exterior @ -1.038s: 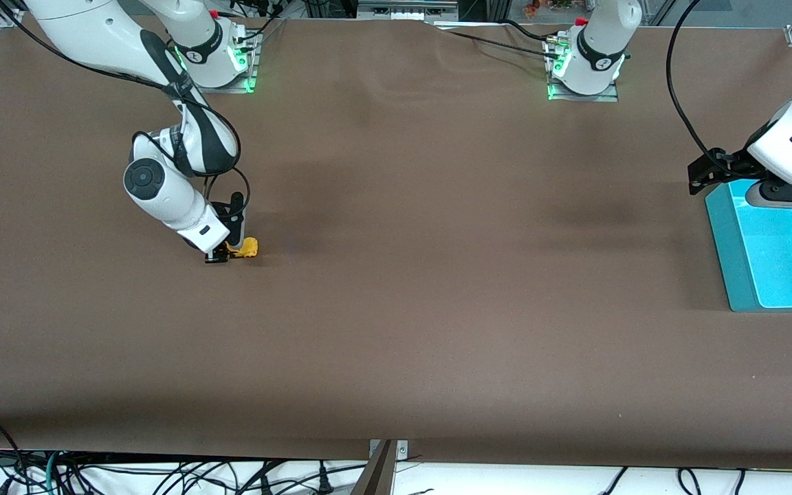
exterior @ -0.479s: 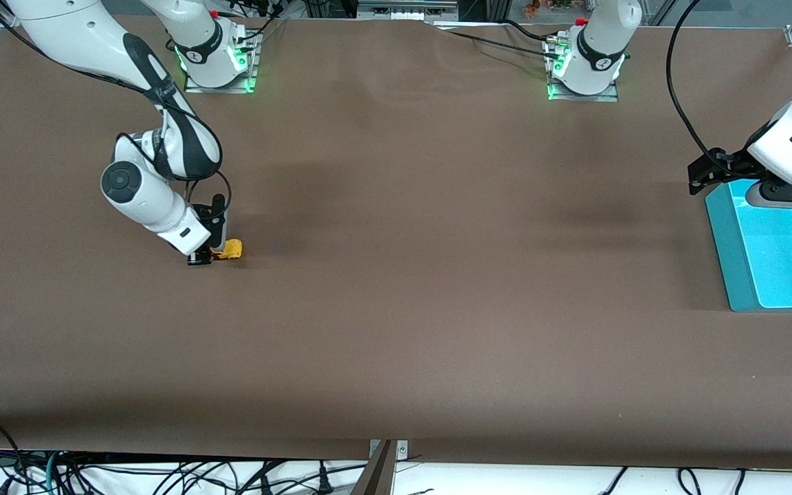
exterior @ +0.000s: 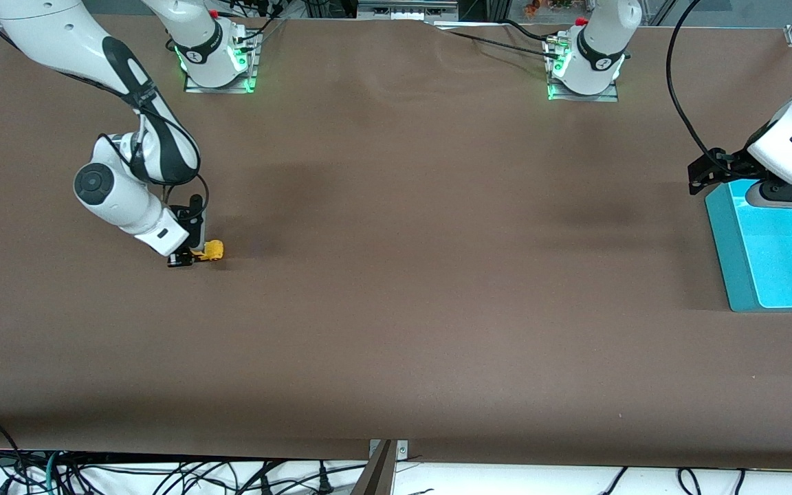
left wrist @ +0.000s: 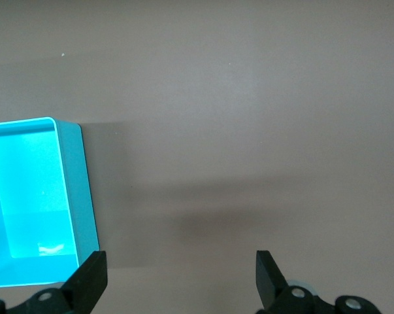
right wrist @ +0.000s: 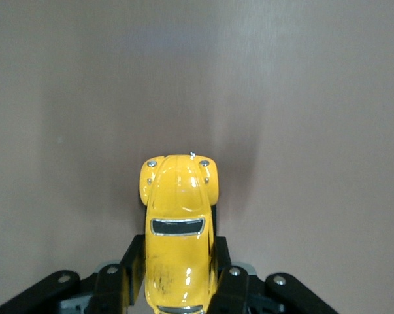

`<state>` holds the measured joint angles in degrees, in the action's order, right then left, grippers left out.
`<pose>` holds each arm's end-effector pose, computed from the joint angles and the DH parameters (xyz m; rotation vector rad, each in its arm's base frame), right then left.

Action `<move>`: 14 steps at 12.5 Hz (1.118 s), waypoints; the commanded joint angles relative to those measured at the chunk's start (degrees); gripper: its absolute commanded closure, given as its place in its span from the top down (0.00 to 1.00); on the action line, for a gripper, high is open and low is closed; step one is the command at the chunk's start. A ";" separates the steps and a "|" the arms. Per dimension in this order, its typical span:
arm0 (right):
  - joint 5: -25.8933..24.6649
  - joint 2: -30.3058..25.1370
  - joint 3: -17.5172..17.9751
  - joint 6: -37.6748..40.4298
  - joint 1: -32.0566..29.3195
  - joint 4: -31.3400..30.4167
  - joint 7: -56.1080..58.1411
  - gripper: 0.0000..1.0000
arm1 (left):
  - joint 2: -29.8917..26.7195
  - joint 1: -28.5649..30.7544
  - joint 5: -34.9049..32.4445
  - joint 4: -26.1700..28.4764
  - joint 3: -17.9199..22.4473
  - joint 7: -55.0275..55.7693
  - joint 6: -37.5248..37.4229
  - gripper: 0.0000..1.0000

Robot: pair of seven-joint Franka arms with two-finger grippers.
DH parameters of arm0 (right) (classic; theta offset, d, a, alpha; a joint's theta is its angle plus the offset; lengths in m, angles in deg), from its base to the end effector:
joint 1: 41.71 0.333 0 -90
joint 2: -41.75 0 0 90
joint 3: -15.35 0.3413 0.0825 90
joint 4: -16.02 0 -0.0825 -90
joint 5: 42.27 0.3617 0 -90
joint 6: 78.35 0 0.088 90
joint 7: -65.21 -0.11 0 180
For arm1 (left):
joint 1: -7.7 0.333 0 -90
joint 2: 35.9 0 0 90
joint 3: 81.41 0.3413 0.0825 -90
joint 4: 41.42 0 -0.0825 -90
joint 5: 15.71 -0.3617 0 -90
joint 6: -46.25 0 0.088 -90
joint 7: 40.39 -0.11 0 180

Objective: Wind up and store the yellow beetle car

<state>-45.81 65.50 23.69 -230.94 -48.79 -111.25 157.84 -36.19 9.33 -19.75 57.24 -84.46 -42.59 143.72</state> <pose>0.5516 0.0131 0.2306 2.0941 2.3362 0.0687 0.5369 -0.0065 0.5926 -3.0695 0.1119 0.0249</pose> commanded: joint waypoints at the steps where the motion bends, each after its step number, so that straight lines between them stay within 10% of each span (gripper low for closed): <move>1: -0.59 3.06 0.54 -1.13 -3.71 -0.53 3.52 0.00 | 0.29 0.39 0.17 -1.37 -0.29 0.44 -1.32 1.00; 14: -0.59 5.61 0.54 -1.13 -16.03 0.35 16.54 0.05 | 0.29 0.39 0.17 -1.37 -0.29 0.44 -1.32 1.00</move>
<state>-45.73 66.69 24.58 -232.21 -62.83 -109.82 172.11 -36.19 9.33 -19.75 57.24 -84.46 -42.59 143.72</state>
